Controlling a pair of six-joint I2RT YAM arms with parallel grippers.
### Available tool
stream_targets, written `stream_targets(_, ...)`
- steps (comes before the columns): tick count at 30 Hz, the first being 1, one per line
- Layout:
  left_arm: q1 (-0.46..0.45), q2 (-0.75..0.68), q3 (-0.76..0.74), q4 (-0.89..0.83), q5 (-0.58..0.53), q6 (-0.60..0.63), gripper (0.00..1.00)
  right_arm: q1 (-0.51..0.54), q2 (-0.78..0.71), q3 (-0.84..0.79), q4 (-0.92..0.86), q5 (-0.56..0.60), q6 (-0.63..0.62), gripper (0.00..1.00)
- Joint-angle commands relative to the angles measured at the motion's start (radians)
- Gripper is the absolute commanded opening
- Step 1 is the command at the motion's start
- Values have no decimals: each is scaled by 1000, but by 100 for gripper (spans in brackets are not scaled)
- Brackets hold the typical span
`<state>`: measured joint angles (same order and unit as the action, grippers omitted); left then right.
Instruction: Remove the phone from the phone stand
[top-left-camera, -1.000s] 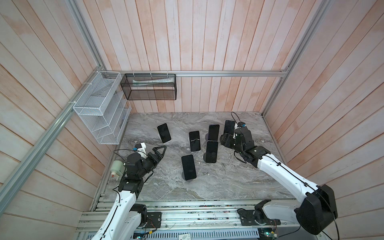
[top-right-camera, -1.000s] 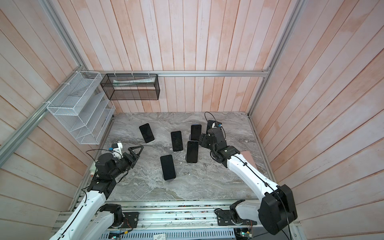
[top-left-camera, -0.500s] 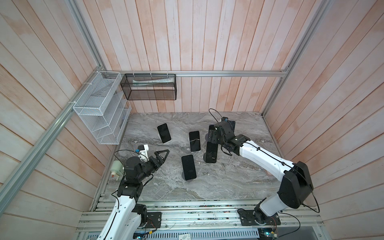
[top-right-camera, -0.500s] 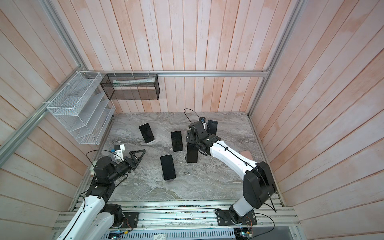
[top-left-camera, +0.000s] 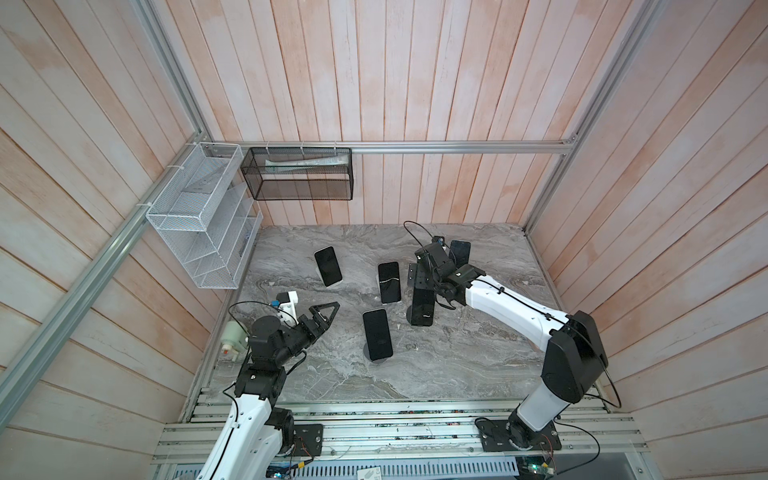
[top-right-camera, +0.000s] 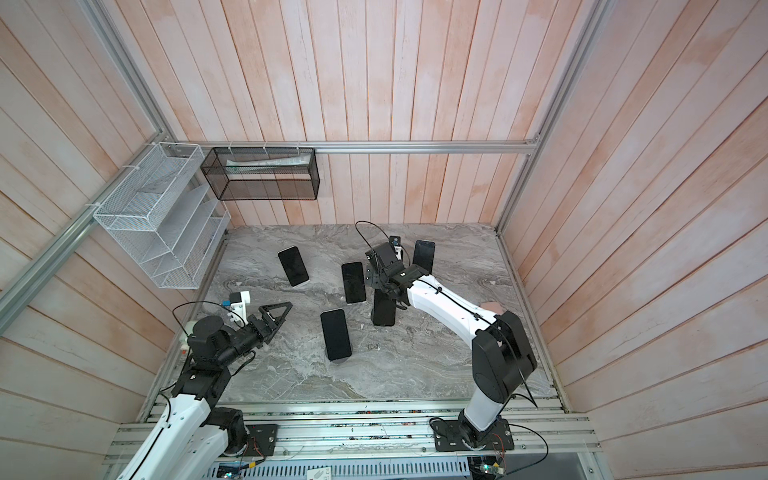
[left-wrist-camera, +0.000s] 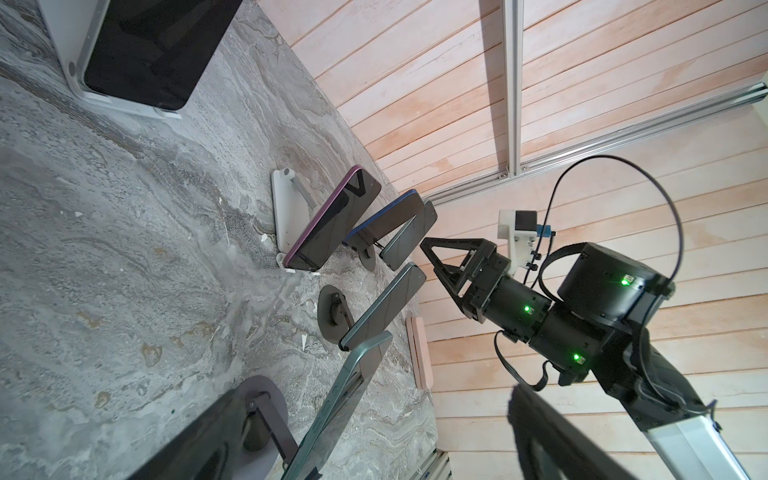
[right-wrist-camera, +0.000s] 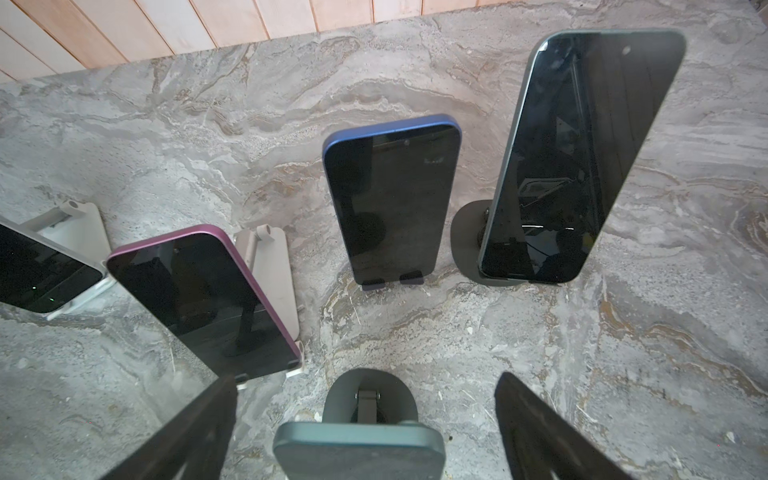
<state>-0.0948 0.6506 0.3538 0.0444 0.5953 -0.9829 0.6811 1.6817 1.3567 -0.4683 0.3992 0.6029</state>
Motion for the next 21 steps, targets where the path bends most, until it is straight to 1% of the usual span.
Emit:
stream_targets(1, -3, -6, -6, 15, 3, 21, 100, 11, 17, 15, -27, 9, 30, 98)
stream_targets(7, -3, -4, -3, 22, -15, 15, 100, 10, 41, 13, -35, 0, 72, 97)
stream_targets(21, -3, -10, -14, 28, -14, -2, 100, 11, 31, -40, -7, -57, 77, 91)
